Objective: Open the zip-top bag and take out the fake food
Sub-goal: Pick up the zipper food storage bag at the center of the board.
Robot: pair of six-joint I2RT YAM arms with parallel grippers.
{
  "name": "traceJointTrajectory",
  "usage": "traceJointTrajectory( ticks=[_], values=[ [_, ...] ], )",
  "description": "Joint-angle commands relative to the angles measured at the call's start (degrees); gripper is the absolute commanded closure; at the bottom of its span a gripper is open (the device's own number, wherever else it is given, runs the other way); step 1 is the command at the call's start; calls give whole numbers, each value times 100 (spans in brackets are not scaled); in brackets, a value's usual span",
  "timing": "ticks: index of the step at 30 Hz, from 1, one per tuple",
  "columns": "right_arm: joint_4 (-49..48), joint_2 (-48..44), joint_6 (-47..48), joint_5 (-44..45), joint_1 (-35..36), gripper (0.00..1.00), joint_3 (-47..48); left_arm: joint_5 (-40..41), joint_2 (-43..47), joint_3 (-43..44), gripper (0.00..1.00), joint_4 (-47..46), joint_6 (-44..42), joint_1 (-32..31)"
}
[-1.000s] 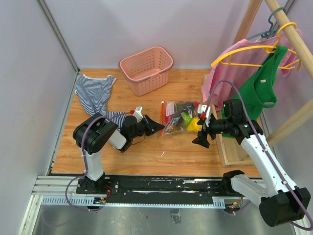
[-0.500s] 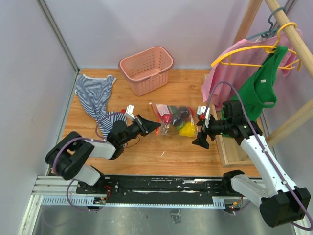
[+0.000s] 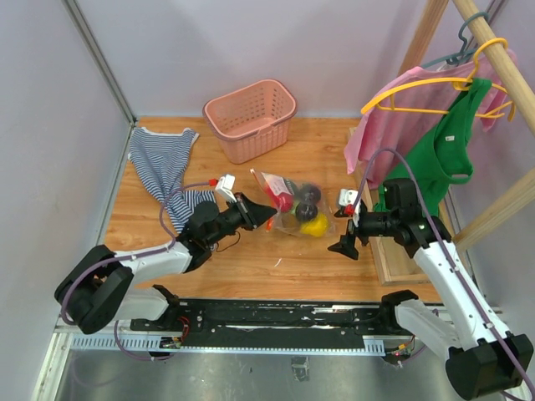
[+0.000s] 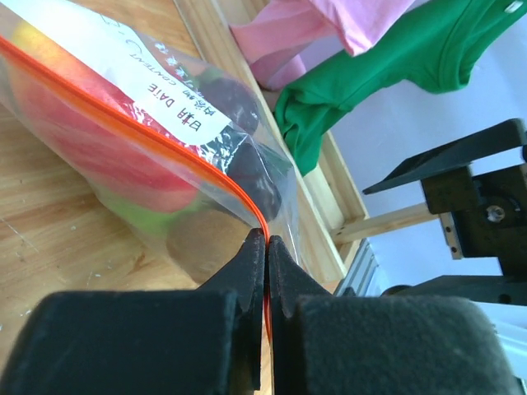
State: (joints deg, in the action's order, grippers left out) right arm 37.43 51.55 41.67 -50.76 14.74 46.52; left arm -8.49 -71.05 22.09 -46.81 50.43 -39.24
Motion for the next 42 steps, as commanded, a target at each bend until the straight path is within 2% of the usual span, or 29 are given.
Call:
traceJointTrajectory(
  ticks=[1, 6, 12, 16, 22, 26, 29, 32, 37, 42],
  values=[
    [-97, -258, 350, -59, 74, 1, -67, -420, -306, 288, 100, -88, -358, -87],
    [-40, -161, 678, -330, 86, 1, -147, -639, -416, 362, 100, -91, -467, -222],
    [79, -85, 1810, -599, 141, 2, -169, -737, -643, 482, 100, -278, -373, -408],
    [9, 134, 2009, -520, 368, 1, 104, -411, -640, 605, 100, -304, -26, -589],
    [-1028, 402, 1317, 423, 1274, 0, 221, 635, -677, 662, 100, -635, 913, -1036],
    [-1827, 438, 872, 1510, 1668, 4, -4, 1046, -786, 801, 100, -493, 1892, -1123],
    [-2285, 421, 384, 1896, 1725, 10, -120, 1442, -830, 923, 100, -257, 2491, -1252],
    [-2504, 430, 122, 2046, 1893, 15, -267, 1914, -831, 1128, 100, 83, 2712, -1432],
    [-2598, 421, -159, 2010, 2068, 16, -308, 2790, -805, 1590, 100, 1043, 3012, -1608],
    [-3154, 572, -831, 2858, 2195, 18, -298, 3220, -881, 1772, 100, 1192, 3296, -1740]
  ],
)
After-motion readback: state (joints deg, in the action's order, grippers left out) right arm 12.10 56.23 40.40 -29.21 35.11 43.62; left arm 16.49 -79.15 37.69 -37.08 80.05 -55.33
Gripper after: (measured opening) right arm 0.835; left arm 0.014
